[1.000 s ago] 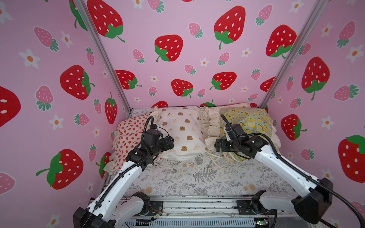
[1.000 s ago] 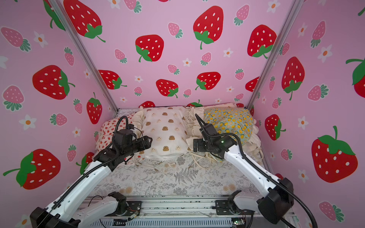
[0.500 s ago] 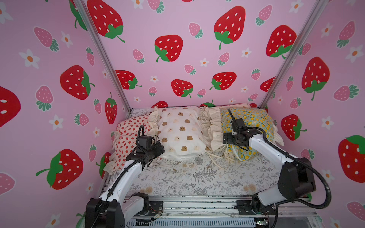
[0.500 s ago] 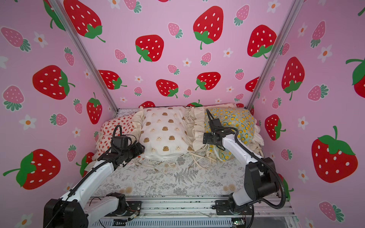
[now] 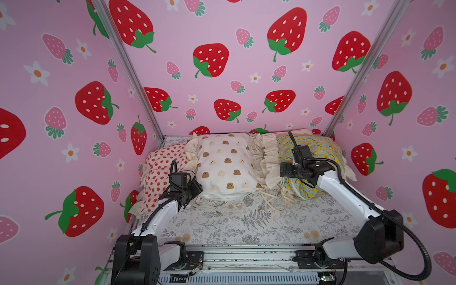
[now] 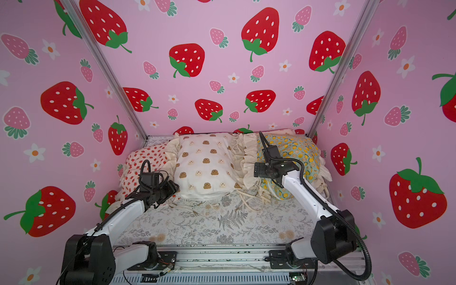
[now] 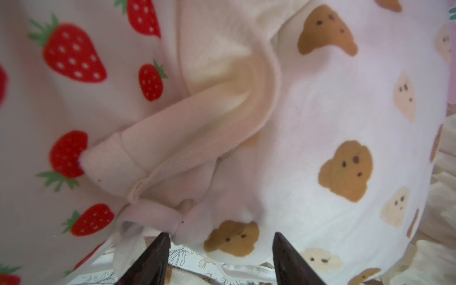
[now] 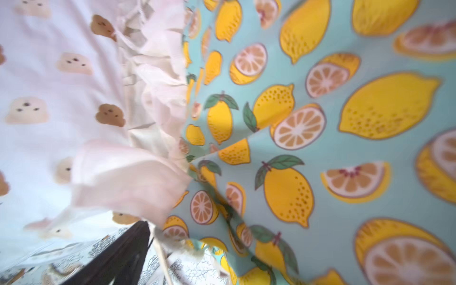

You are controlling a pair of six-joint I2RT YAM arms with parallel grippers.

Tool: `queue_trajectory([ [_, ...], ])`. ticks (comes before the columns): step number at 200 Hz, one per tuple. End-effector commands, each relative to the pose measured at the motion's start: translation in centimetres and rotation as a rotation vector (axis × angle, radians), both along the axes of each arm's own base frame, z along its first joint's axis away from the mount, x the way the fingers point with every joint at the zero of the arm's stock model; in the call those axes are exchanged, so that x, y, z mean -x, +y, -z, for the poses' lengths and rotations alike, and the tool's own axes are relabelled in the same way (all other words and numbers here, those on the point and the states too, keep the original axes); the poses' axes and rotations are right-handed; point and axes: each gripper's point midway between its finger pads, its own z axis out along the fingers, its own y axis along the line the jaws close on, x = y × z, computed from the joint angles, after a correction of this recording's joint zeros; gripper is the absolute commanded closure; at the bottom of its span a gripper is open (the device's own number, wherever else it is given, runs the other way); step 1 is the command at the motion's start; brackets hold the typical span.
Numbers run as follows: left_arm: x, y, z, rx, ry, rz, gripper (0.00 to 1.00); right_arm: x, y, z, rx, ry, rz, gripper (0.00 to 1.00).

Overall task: Zip up pillowcases
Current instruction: Place the pillowcase on the pillowcase, then pick up the pillowcase from the center of the board.

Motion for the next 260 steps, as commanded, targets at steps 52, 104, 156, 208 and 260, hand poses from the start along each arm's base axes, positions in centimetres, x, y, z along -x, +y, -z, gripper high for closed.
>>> queue_trajectory([
  [52,0.2,0.8,0.4,0.050,-0.049,-0.090,0.39,4.5,8.9,1.1,-0.040,0.065,-0.172,0.00],
  [104,-1.3,0.6,0.0,0.082,-0.096,-0.106,0.51,4.8,13.7,6.3,-0.065,0.177,-0.249,0.13],
  [156,-1.7,0.8,0.8,0.069,-0.077,-0.106,0.60,2.9,15.4,9.4,-0.051,0.203,-0.289,0.25],
  [208,-2.1,0.4,1.2,0.093,-0.082,-0.098,0.74,1.3,16.6,12.1,-0.038,0.204,-0.312,0.25],
  [260,-2.7,-0.1,0.7,0.111,-0.098,-0.072,0.88,-0.2,17.6,12.7,-0.017,0.174,-0.337,0.42],
])
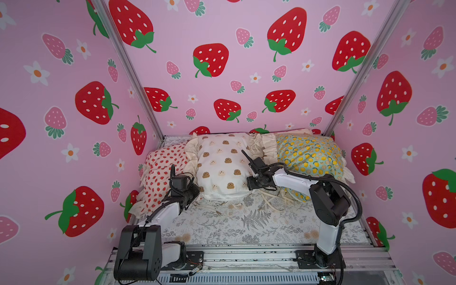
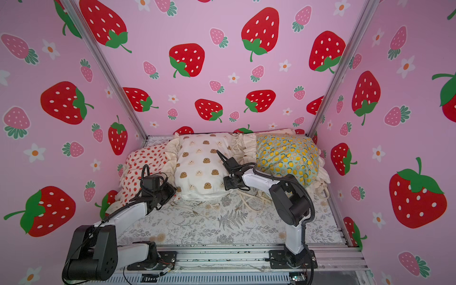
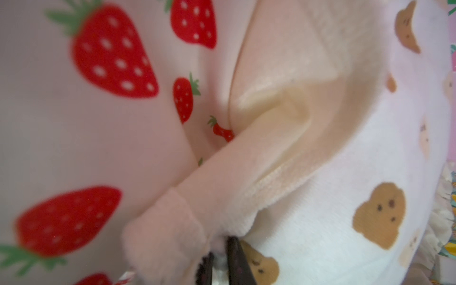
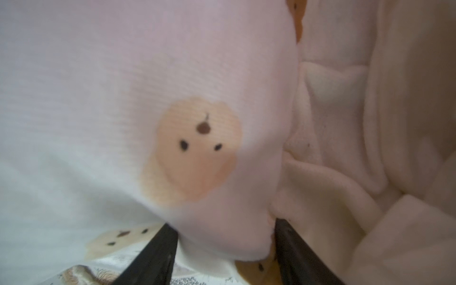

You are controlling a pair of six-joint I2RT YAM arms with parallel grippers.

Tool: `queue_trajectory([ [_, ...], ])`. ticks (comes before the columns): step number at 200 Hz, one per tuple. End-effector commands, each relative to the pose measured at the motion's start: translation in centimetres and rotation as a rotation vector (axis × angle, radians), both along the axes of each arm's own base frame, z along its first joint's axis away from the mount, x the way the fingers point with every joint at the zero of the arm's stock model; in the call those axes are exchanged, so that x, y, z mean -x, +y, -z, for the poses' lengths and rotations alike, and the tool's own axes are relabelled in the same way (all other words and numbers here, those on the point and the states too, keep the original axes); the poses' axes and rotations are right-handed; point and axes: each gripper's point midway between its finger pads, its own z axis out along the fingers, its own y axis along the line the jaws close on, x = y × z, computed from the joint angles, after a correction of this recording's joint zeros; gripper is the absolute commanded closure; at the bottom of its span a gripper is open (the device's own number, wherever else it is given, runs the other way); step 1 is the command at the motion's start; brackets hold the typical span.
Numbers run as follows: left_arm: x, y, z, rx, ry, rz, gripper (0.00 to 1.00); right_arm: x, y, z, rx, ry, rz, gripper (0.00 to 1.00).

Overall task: Zip up pillowcases
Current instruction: Pick up the pillowcase from the center of the board.

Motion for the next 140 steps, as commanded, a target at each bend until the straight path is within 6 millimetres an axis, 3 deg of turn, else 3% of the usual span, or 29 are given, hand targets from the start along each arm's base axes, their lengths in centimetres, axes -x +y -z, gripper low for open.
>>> queue_trajectory([
  [1,-1.0,-0.3,-1.1,0.023,-0.043,0.011,0.88,-1.5,0.9,-0.8,-0.016,-0.048,-0.013,0.42],
  [29,-1.4,-0.4,-2.0,0.020,-0.065,0.020,0.93,-2.1,1.5,-1.3,-0.020,-0.068,-0.035,0.55],
  [34,-1.5,-0.4,-2.2,0.020,-0.069,0.024,0.98,-2.2,1.5,-1.4,-0.021,-0.073,-0.033,0.58],
  [61,-1.8,-0.7,-3.2,0.029,-0.090,0.034,1.00,-2.9,1.7,-3.3,-0.050,-0.111,-0.034,0.73],
  [109,-2.0,-1.1,-5.9,0.045,-0.149,0.053,1.00,-3.7,2.4,-10.1,-0.134,-0.222,-0.061,0.86],
  [140,-2.1,-1.8,-8.6,0.080,-0.216,0.079,1.00,-4.5,0.6,-15.5,-0.196,-0.288,-0.036,0.86],
])
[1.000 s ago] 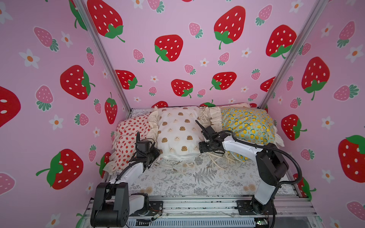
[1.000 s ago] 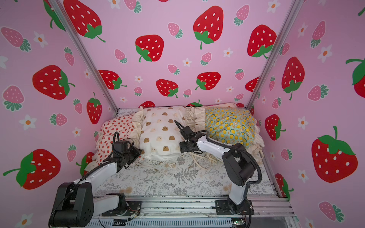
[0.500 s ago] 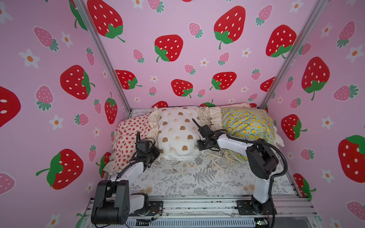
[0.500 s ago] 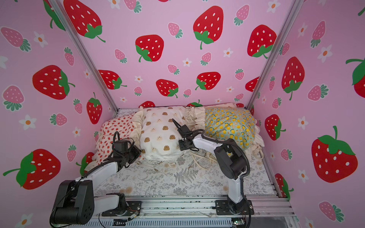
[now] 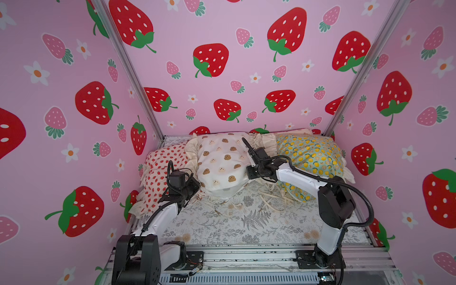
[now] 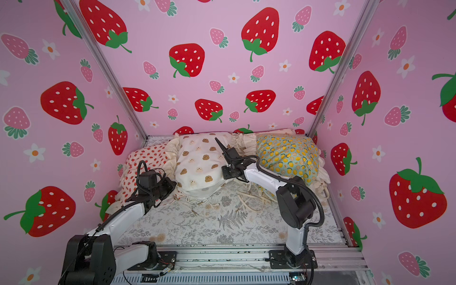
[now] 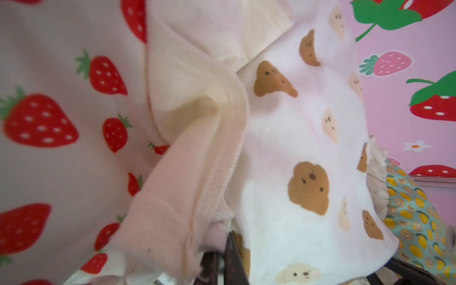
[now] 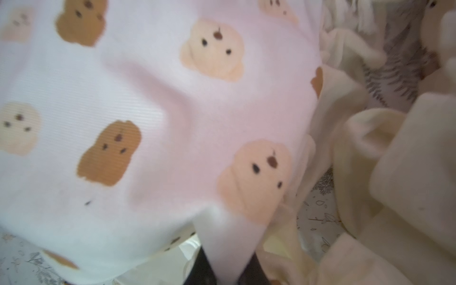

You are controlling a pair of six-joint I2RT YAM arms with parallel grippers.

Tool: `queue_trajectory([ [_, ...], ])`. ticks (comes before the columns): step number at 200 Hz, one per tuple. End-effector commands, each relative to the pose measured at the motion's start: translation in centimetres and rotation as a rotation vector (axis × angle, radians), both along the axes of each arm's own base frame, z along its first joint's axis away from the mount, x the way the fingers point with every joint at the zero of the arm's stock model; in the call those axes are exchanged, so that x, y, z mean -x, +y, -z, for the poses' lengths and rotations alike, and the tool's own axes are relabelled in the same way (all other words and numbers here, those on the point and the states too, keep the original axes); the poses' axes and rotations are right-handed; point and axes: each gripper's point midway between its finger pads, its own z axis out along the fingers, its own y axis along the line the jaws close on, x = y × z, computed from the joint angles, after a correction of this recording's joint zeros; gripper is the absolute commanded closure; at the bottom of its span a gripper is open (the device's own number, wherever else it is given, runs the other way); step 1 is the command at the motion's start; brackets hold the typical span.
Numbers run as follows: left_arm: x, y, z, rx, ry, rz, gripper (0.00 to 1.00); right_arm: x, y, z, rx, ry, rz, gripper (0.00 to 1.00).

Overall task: Zip up pillowcases
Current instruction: Pick up the pillowcase from the center of the board.

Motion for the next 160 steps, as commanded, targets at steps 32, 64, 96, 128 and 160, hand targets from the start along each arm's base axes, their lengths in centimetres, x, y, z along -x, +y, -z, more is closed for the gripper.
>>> queue_trajectory([
  [32,-0.8,-2.7,-7.3,0.069,-0.161,0.089,1.00,-1.5,-4.9,-9.3,-0.071,-0.123,0.063,0.87],
  [64,-0.5,-6.6,-10.2,0.081,-0.219,0.173,1.00,-2.5,-8.0,-9.6,-0.065,-0.135,0.137,0.87],
  [96,0.0,-10.3,-11.6,0.088,-0.252,0.232,1.00,-3.4,-8.5,-7.5,-0.048,-0.100,0.132,0.86],
  [128,0.5,-10.8,-11.6,0.107,-0.234,0.235,1.00,-1.4,-7.1,-7.3,-0.134,-0.048,0.097,0.82],
  [160,1.4,-11.0,-11.3,0.084,-0.225,0.247,1.00,2.8,-4.5,-9.2,-0.277,-0.001,0.023,0.64],
])
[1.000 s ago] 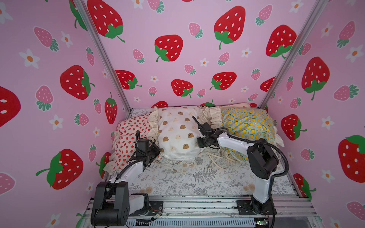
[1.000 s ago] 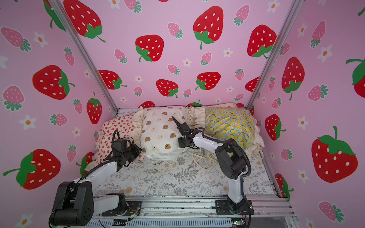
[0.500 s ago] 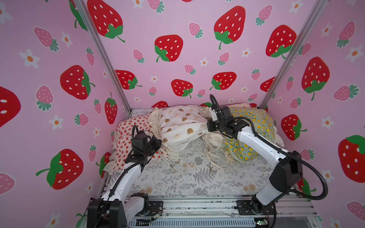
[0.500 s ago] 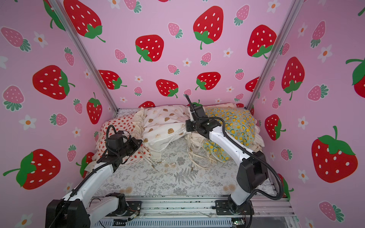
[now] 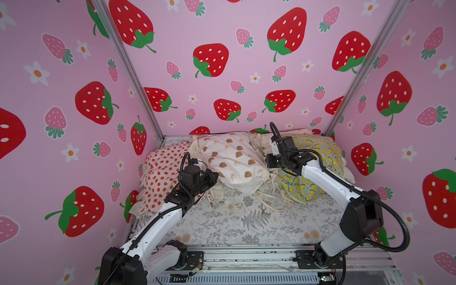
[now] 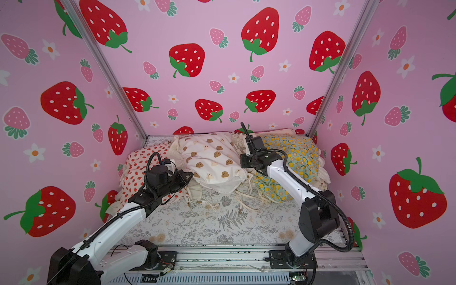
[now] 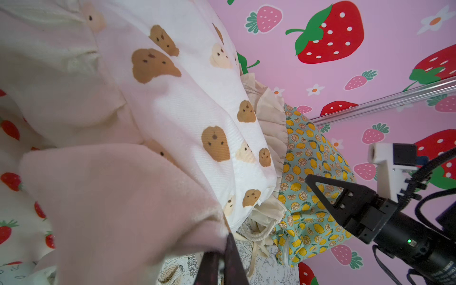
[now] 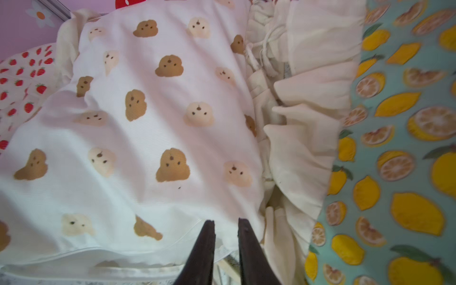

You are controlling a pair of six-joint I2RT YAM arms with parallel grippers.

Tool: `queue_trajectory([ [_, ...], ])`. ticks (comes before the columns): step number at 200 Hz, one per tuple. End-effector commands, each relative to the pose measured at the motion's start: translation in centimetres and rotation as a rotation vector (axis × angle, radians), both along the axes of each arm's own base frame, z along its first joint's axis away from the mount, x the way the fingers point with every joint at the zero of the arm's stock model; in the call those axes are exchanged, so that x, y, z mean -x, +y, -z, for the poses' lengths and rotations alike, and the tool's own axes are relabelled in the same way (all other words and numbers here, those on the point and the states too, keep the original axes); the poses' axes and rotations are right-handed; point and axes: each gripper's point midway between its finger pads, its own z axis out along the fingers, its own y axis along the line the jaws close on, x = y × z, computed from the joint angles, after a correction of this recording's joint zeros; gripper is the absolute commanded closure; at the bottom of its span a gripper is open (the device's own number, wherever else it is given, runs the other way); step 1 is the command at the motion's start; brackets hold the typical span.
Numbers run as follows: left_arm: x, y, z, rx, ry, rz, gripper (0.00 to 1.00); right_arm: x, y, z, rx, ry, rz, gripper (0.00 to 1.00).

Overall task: Zip up pillowcases
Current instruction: Pick up the pillowcase from the center of the board, then zip the zipper on the pillowcase.

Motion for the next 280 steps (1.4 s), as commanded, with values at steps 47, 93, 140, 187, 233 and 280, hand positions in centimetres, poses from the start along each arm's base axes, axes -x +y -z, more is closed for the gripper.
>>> queue_trajectory([
  [47,0.4,-0.1,-1.5,0.044,-0.022,-0.022,1.00,9.7,7.5,-3.3,-0.365,0.121,-0.188,0.49],
  [93,0.6,-1.0,-1.3,0.142,0.009,-0.013,1.00,12.5,13.1,-3.2,-0.556,0.176,-0.265,0.43],
  [140,0.7,-1.3,-1.2,0.157,0.022,-0.014,1.00,12.2,15.7,-1.9,-0.646,0.216,-0.276,0.45],
  [187,0.8,-1.3,-0.8,0.171,0.034,-0.022,1.00,12.1,16.6,-0.8,-0.678,0.231,-0.296,0.47],
  [233,0.8,-0.9,-0.6,0.189,0.042,-0.050,1.00,12.6,17.1,1.0,-0.701,0.295,-0.297,0.55],
  [280,0.8,-0.9,-0.3,0.196,0.050,-0.059,1.00,12.9,17.7,2.1,-0.705,0.332,-0.306,0.60],
])
